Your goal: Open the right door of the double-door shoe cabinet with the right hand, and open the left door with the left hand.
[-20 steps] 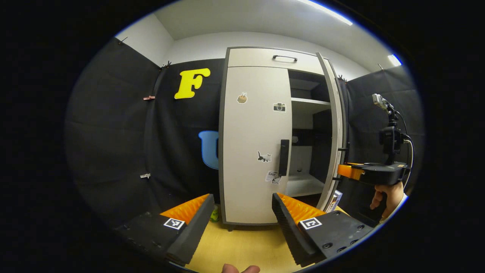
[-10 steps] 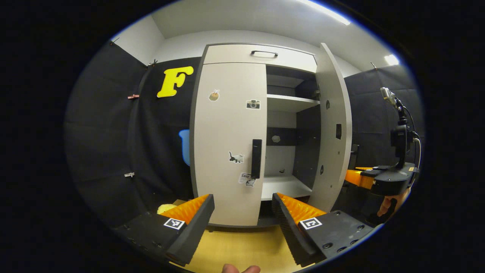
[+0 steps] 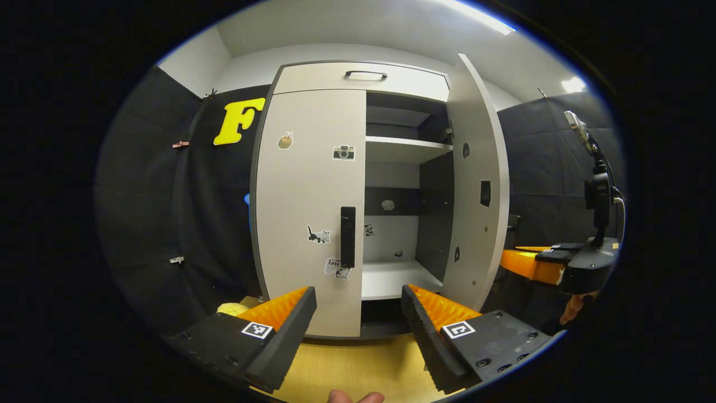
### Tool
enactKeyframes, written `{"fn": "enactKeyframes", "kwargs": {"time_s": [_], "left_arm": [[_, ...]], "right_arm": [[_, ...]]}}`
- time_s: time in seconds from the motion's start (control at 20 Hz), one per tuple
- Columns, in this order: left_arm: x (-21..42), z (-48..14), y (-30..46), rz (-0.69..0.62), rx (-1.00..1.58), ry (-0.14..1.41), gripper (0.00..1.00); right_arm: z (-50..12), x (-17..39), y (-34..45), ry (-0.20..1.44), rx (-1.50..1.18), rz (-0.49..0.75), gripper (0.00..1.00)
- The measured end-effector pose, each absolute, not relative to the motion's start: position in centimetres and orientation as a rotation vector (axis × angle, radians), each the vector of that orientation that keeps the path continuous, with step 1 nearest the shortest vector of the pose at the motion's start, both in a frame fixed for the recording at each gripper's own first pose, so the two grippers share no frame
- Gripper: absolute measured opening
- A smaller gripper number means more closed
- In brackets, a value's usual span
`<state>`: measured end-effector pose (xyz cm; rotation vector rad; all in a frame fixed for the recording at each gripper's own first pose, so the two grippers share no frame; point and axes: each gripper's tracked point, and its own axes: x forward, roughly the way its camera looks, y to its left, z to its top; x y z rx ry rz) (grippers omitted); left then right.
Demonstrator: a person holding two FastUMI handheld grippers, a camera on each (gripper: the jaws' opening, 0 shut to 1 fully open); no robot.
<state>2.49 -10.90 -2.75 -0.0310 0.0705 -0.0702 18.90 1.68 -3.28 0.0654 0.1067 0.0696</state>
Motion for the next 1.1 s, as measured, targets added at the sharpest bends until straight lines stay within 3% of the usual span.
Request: {"fn": "enactKeyframes", "kwargs": {"time_s": [0.4,0.55,0.6,0.65,0.85,0.95,1.0,1.1], "left_arm": [[3.5,-2.8,-12.0,-0.082,-0.022,0.072,0.94],[4.1,-2.8,-12.2,-0.080,-0.015,0.074,0.94],[4.4,-2.8,-12.3,-0.080,-0.014,0.074,0.94],[4.5,-2.8,-12.5,-0.080,-0.013,0.075,0.94],[5.3,-2.1,-12.6,-0.078,-0.004,0.062,0.94],[6.1,-1.7,-12.1,-0.067,0.004,0.048,0.94],[6.8,-1.5,-11.9,-0.062,0.002,0.045,0.94],[8.0,-1.1,-11.7,-0.061,-0.011,0.035,0.94]], "right_arm": [[-3.0,19.2,-1.2,0.095,0.059,-0.019,0.12],[-3.1,19.7,-1.4,0.099,0.103,-0.027,0.06],[-2.9,19.5,-0.5,0.093,0.122,-0.020,0.16],[-2.6,19.5,-0.6,0.081,0.110,-0.021,0.08],[-2.6,19.7,-2.0,0.068,0.066,-0.028,0.06],[-2.3,19.5,-2.0,0.061,0.073,-0.047,0.07],[-2.0,19.5,-1.9,0.051,0.071,-0.046,0.14],[-1.8,19.4,-2.0,0.043,0.066,-0.039,0.12]]}}
